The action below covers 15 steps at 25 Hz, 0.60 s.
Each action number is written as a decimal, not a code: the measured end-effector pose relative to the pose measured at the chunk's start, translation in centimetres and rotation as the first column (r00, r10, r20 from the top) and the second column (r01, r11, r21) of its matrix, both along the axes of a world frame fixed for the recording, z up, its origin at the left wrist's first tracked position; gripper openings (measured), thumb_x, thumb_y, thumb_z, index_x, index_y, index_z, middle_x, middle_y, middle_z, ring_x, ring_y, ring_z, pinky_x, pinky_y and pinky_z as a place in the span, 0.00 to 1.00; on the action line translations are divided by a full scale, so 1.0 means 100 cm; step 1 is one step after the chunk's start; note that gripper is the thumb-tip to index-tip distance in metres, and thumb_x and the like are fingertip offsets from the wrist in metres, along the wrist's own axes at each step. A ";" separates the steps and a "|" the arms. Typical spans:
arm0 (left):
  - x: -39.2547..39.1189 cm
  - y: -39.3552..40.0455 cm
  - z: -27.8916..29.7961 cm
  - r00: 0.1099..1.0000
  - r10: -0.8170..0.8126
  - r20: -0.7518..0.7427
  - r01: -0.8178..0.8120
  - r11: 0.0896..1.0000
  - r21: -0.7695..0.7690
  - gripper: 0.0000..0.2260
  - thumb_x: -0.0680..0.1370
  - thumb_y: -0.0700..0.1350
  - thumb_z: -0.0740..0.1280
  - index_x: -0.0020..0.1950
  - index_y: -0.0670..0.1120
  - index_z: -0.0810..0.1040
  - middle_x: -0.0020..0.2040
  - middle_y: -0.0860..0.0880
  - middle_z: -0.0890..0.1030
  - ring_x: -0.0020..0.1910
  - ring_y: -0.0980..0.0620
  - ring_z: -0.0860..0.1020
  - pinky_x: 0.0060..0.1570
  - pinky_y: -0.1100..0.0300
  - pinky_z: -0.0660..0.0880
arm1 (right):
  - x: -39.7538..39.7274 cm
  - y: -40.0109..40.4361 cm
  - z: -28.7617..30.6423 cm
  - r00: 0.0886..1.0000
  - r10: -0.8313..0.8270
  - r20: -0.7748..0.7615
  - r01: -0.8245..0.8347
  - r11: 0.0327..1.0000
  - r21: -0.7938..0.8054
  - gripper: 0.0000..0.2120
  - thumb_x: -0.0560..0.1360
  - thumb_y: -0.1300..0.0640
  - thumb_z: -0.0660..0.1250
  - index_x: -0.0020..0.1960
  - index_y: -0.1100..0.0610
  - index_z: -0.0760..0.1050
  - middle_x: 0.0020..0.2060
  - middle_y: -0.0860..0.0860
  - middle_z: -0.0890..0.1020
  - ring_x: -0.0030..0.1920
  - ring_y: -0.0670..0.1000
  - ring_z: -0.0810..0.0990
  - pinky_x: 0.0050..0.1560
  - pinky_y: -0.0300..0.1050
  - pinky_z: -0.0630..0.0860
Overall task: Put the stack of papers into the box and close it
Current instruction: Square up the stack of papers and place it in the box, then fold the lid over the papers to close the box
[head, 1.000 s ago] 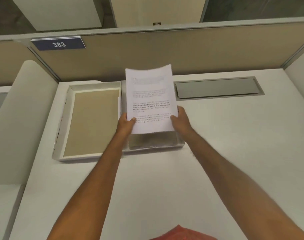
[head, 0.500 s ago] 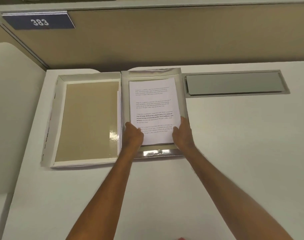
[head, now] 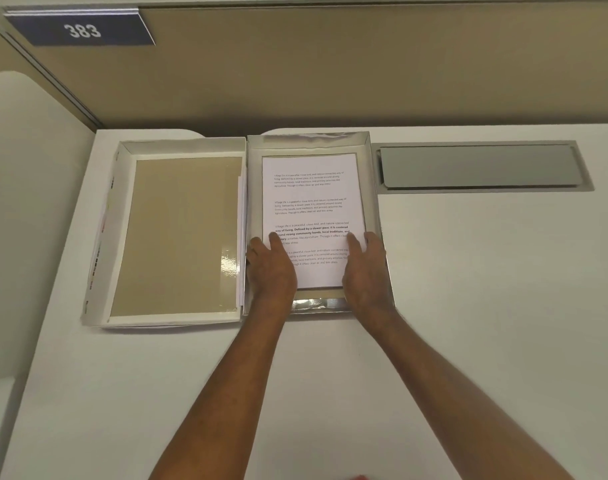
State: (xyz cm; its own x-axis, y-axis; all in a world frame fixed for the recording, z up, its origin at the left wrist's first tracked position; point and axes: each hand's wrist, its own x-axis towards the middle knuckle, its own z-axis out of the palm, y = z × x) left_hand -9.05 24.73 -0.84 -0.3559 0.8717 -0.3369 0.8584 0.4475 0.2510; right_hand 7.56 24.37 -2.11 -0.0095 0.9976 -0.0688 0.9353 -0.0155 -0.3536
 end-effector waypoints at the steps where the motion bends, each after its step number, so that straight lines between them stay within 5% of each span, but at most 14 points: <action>1: 0.000 0.002 0.003 1.000 0.024 0.020 -0.023 1.000 -0.007 0.21 0.84 0.41 0.58 0.77 0.42 0.64 0.73 0.36 0.65 0.70 0.36 0.67 0.66 0.45 0.70 | -0.001 0.000 -0.001 1.000 -0.015 -0.015 0.015 1.000 0.010 0.23 0.84 0.36 0.51 0.72 0.48 0.67 0.67 0.48 0.75 0.68 0.53 0.74 0.71 0.57 0.72; 4: 0.001 0.001 0.009 0.995 -0.050 -0.090 0.048 0.998 -0.028 0.28 0.80 0.38 0.65 0.78 0.42 0.61 0.73 0.38 0.62 0.69 0.38 0.68 0.65 0.49 0.71 | -0.005 -0.001 0.001 0.998 -0.031 0.055 0.032 0.999 -0.018 0.23 0.85 0.38 0.52 0.73 0.50 0.68 0.67 0.49 0.75 0.69 0.53 0.74 0.72 0.56 0.71; 8: -0.006 -0.005 0.016 0.969 -0.161 -0.190 0.154 0.987 -0.053 0.30 0.80 0.40 0.65 0.80 0.44 0.59 0.69 0.39 0.69 0.64 0.41 0.74 0.60 0.50 0.74 | -0.003 -0.002 0.016 0.999 -0.009 0.045 0.017 0.984 -0.175 0.26 0.84 0.54 0.60 0.81 0.54 0.62 0.76 0.57 0.63 0.76 0.59 0.66 0.75 0.54 0.69; 11: -0.017 -0.030 0.021 0.991 -0.131 -0.035 0.134 0.980 0.144 0.24 0.82 0.44 0.65 0.78 0.48 0.66 0.64 0.42 0.75 0.60 0.41 0.78 0.56 0.48 0.76 | -0.003 -0.007 0.032 0.995 -0.097 -0.021 0.087 0.956 -0.281 0.28 0.80 0.51 0.65 0.77 0.57 0.64 0.76 0.59 0.61 0.73 0.63 0.67 0.69 0.55 0.73; 15: -0.035 -0.089 0.032 0.938 0.096 0.332 -0.232 0.887 0.399 0.16 0.82 0.47 0.66 0.70 0.50 0.74 0.59 0.47 0.77 0.55 0.47 0.78 0.51 0.51 0.79 | -0.024 -0.031 0.050 0.999 -0.009 0.053 0.021 0.974 -0.224 0.29 0.81 0.47 0.66 0.76 0.58 0.65 0.80 0.59 0.60 0.73 0.63 0.69 0.69 0.55 0.70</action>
State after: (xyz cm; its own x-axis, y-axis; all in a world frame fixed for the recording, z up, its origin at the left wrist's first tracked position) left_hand -12.60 15.82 2.32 -0.4498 0.8912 -0.0582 0.6376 0.3661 0.6778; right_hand 5.11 21.25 2.88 0.0146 0.9567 -0.2907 0.9511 -0.1030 -0.2913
